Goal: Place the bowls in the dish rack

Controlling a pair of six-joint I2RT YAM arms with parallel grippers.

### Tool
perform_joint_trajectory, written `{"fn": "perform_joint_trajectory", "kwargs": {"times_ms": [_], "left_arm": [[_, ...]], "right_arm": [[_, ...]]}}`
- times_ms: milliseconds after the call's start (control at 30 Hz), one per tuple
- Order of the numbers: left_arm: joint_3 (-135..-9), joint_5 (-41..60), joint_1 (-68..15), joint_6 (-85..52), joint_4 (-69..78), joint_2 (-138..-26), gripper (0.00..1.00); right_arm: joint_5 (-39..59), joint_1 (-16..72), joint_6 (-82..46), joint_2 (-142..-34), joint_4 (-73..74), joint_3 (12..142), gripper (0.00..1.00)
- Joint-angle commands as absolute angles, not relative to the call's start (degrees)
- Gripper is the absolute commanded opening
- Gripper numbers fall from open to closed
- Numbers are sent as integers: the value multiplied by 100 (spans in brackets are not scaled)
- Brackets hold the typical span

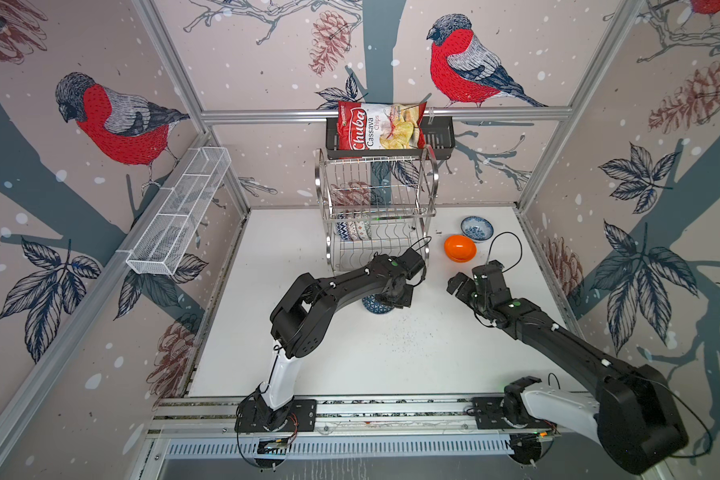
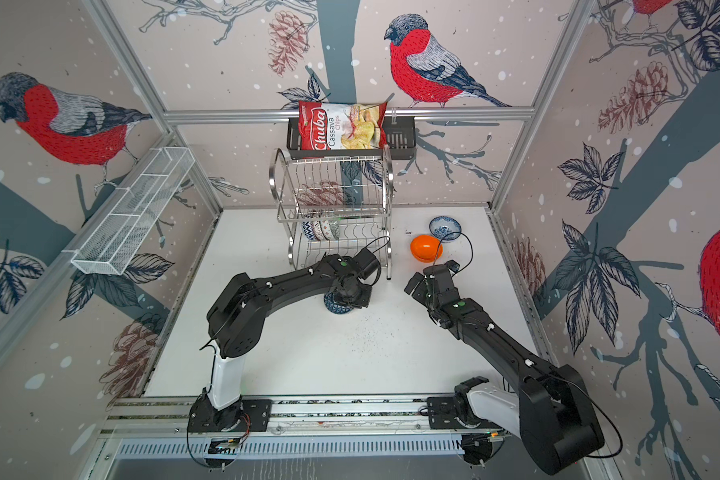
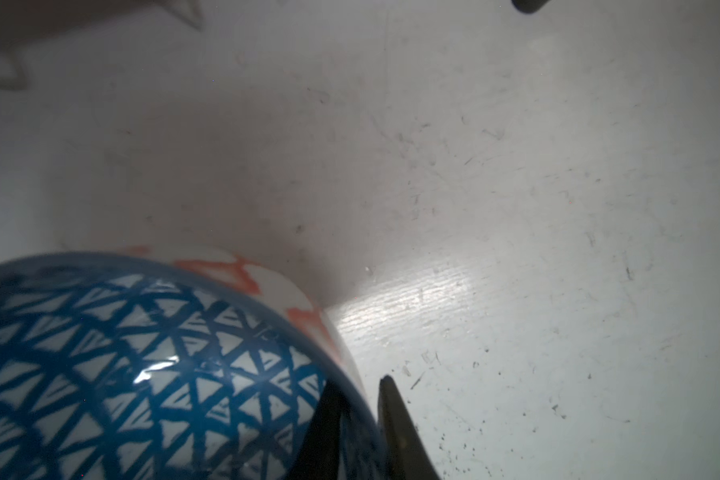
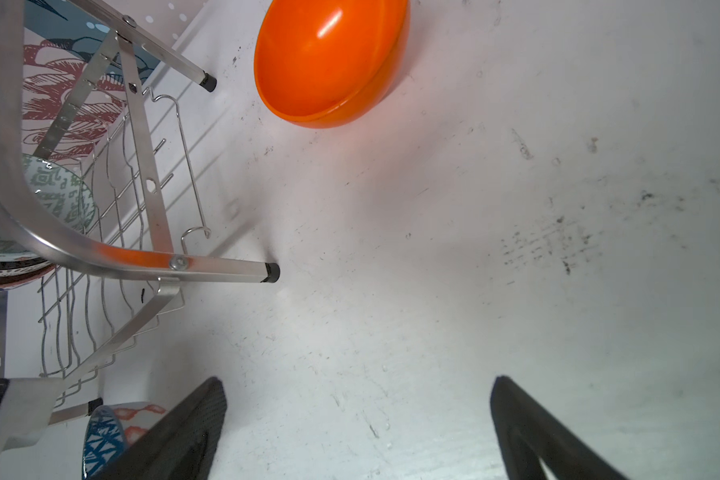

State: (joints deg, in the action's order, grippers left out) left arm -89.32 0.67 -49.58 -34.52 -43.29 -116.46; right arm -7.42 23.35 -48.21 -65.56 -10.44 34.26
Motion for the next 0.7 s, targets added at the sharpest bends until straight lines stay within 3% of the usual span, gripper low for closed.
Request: {"fn": "perform_joint_trajectory", "kwargs": {"times_ms": [0, 167, 300, 433, 667], "left_arm": [[-8960, 255, -4972, -3449, -4294, -11646, 21], [-9071, 154, -4973, -3486, -4348, -11595, 31], [-9289, -15, -4973, -3453, -4437, -11481, 44], [-9515, -187, -4968, -3349, -4535, -11389, 65], [-9288, -615, -4858, -3298, -4456, -10741, 86]], "right_arm": [[-804, 2328, -4878, -6604, -997, 3467, 100], [-826, 2325, -4837, -6719, -959, 3531, 100], [-805, 2324, -4825, -6767, -949, 3551, 100], [-810, 2322, -4825, -6809, -944, 3568, 100], [-520, 2318, -4773, -6908, -838, 3690, 100]]}}
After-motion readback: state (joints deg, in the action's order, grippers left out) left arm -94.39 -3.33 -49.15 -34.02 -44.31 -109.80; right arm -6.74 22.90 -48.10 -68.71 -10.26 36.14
